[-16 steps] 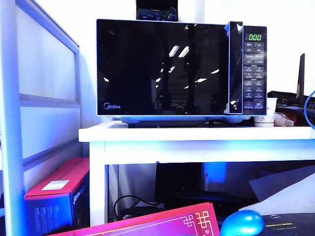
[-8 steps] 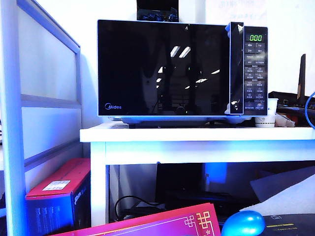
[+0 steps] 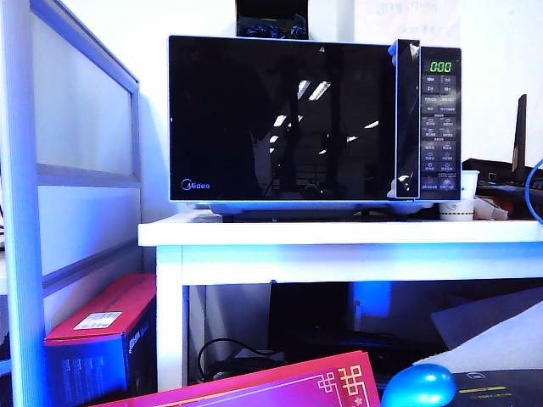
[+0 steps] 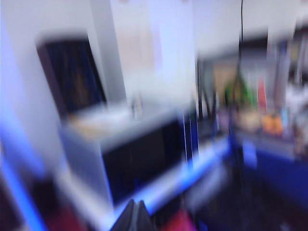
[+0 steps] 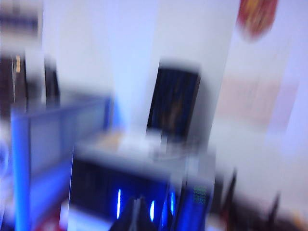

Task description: Open the microwave door, place the orange inside the microwave, then close the microwave door.

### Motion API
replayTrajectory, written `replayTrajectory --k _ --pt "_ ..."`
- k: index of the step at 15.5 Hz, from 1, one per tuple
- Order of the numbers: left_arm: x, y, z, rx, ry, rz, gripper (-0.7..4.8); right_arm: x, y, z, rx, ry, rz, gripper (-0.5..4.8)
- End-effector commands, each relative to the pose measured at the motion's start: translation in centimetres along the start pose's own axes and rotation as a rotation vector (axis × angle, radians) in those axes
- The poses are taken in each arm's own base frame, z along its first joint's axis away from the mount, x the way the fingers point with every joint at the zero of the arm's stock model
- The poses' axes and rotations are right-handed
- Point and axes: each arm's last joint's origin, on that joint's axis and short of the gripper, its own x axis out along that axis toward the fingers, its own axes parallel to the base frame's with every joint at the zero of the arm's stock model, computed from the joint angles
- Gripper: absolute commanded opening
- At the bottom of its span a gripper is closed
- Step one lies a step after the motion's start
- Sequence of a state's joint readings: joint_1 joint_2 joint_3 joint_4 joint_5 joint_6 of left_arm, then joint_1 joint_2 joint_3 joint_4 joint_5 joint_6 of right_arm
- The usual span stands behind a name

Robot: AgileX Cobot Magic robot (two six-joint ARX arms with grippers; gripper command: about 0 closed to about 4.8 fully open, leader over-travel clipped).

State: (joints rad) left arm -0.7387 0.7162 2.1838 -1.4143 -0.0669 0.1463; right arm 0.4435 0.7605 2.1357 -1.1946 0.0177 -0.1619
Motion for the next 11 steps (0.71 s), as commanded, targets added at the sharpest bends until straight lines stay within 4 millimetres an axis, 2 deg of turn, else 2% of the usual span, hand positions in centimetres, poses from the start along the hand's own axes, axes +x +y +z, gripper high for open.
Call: replayTrajectory --k 1,2,3,4,5,6,7,8,9,11 --pt "-1.1 -0.1 -1.4 -0.029 0.022 -0.002 0.1 2.3 0.7 -2.9 -0.006 0.045 0.06 -0.01" --pt "-1.4 -0.2 -1.9 -0.044 0.026 0.002 0.1 3.4 1.0 -4.3 0.01 0.024 0.08 -0.01" --pt "-1.0 -0.2 -2.5 -0.045 0.055 0.019 0.1 5.4 1.6 -7.3 0.043 -0.001 0.1 -0.01" --pt "-0.1 -0.4 -3.3 -0.038 0.104 0.012 0.07 7.4 2.3 -10.8 0.062 -0.012 0.126 -0.01" --pt "0.7 -0.6 -3.9 -0.035 0.142 0.0 0.06 8.6 2.9 -13.9 0.064 -0.029 0.142 -0.01" --pt "1.5 -0.8 -4.8 -0.037 0.185 -0.021 -0.03 9.8 3.5 -17.9 0.075 -0.067 0.145 -0.01" --pt "2.6 -1.0 -5.8 -0.034 0.23 -0.028 -0.03 10.5 4.2 -22.1 0.121 -0.088 0.145 -0.01" --pt "3.3 -1.1 -6.1 -0.033 0.238 -0.029 -0.03 10.8 4.6 -24.2 0.128 -0.073 0.146 -0.01" --pt "5.0 -1.4 -6.9 -0.033 0.235 -0.031 -0.03 10.9 5.1 -27.0 0.13 -0.038 0.148 -0.01" --pt "8.1 -1.9 -9.1 -0.04 0.218 -0.038 -0.03 10.7 5.7 -30.7 0.146 0.017 0.151 -0.01"
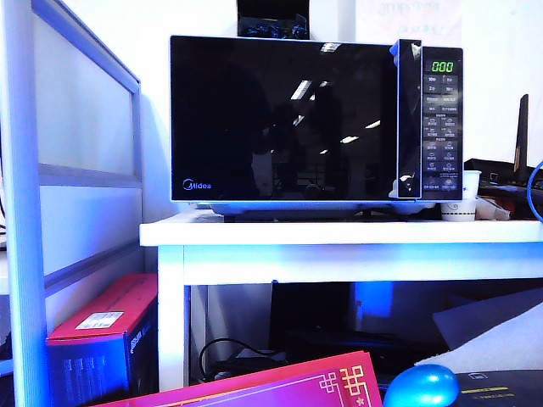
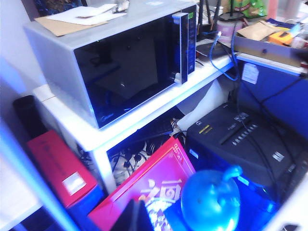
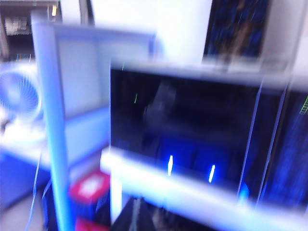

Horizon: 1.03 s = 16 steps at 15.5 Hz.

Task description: Open the microwave door, place the orange inside the microwave, then close the microwave door.

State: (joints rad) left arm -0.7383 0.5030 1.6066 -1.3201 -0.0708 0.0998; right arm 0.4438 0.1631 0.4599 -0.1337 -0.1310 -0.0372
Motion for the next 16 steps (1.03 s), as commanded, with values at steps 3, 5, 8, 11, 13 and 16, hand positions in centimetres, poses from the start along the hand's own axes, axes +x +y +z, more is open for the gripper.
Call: replayTrajectory --k 3,5,8,11,13,16 --pt "11.5 -1.5 -4.9 -0.033 -0.041 -0.072 -0.03 -0.4 0.2 -7.0 0.062 0.095 -0.047 -0.01" --pt "16.8 -2.5 -9.4 -0.037 -0.015 -0.138 -0.03 -0.2 0.2 -8.7 0.082 0.176 -0.048 -0.01" --pt "21.4 -3.5 -15.3 -0.094 -0.044 -0.133 -0.03 -0.1 0.3 -9.9 0.087 0.22 -0.047 -0.01" --pt "23.5 -3.8 -21.1 -0.159 0.008 -0.011 -0.03 -0.7 0.4 -11.6 0.088 0.404 -0.043 -0.01" --pt "23.9 -3.9 -23.4 -0.155 0.041 0.04 -0.03 -0.8 0.5 -12.8 0.083 0.464 -0.032 -0.01" --pt "24.2 -4.2 -25.4 -0.117 0.071 0.025 -0.03 -1.0 0.6 -14.3 0.095 0.549 -0.013 -0.01"
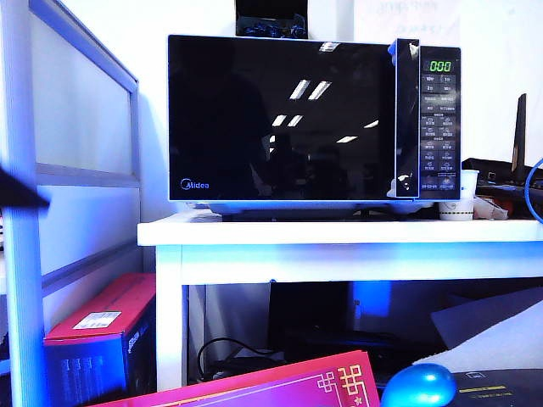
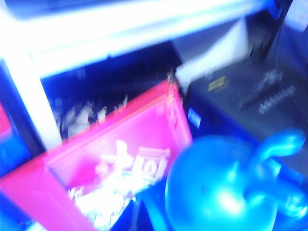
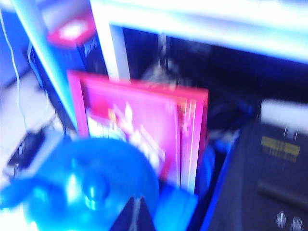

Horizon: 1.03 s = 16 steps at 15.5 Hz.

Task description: Open the microwave door, place the orange inside the microwave, then close the microwave door.

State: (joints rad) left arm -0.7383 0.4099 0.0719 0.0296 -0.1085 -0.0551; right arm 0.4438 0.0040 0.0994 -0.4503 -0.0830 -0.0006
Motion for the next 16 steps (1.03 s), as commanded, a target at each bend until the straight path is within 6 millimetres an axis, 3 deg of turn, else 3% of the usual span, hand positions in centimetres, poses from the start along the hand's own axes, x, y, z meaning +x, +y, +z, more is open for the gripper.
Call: replayTrajectory --k 1,5,9,13,16 --pt "0.1 -0.1 -0.5 0.047 -0.012 -0.029 -0.03 0.1 0.2 -0.5 0.003 0.031 0.053 -0.01" --pt "0.1 -0.3 -0.8 0.1 -0.007 -0.11 -0.04 0.1 0.1 -0.5 0.003 0.031 0.051 -0.01" --pt "0.2 -0.2 -0.9 0.1 -0.004 -0.081 -0.03 0.1 0.1 -0.5 0.003 0.031 0.051 -0.01" --pt "-1.1 0.8 -0.3 0.08 -0.17 0.131 -0.03 0.1 0.1 -0.5 0.003 0.031 0.051 -0.01" --pt "-2.0 2.4 -0.4 0.052 -0.199 0.277 -0.02 0.1 0.1 -0.5 0.003 0.031 0.05 -0.01"
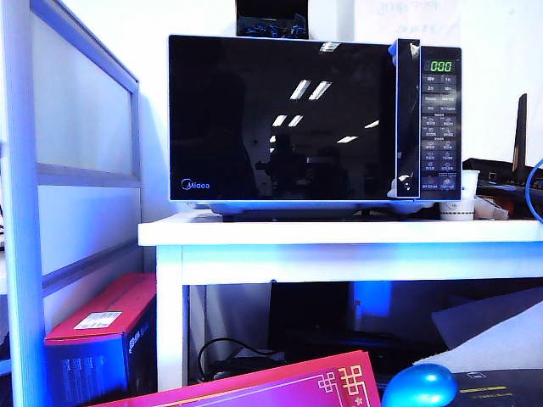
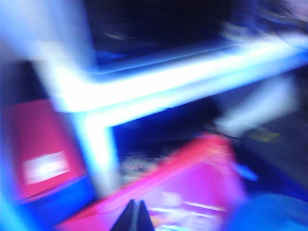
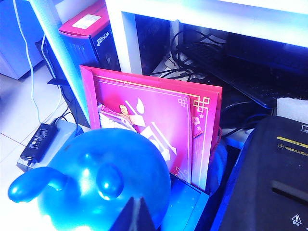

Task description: Open the microwave door, place the orange inside the microwave, then close the microwave door.

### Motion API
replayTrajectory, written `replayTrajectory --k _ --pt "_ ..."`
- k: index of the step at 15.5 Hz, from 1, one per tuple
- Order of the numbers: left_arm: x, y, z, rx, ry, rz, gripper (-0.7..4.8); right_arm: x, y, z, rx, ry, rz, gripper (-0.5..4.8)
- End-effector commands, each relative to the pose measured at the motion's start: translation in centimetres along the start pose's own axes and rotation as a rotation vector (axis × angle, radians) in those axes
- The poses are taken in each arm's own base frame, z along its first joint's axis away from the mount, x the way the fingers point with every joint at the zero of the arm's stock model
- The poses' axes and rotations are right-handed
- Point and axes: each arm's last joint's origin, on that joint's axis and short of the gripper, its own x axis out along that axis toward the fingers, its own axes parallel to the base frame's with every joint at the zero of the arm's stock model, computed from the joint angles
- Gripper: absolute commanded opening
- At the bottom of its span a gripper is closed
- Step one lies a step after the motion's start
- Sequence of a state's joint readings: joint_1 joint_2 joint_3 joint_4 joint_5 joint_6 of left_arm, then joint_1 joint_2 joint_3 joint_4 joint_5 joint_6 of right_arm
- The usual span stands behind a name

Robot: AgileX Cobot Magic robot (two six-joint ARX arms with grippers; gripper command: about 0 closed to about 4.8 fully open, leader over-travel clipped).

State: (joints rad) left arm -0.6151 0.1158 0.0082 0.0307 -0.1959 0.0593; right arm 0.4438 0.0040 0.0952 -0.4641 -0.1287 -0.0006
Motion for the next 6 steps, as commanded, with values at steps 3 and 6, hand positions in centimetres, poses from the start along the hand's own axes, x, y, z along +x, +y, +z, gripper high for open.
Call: replayTrajectory --k 3,6 --pt "-0.62 1.02 -0.93 -0.022 0.066 0.098 -0.02 0.06 0.01 -0.23 0.001 0.013 0.005 -0.01" --pt "-0.62 1.01 -0.94 -0.021 0.066 0.094 -0.02 0.06 0.01 -0.23 0.002 0.013 0.004 -0.01"
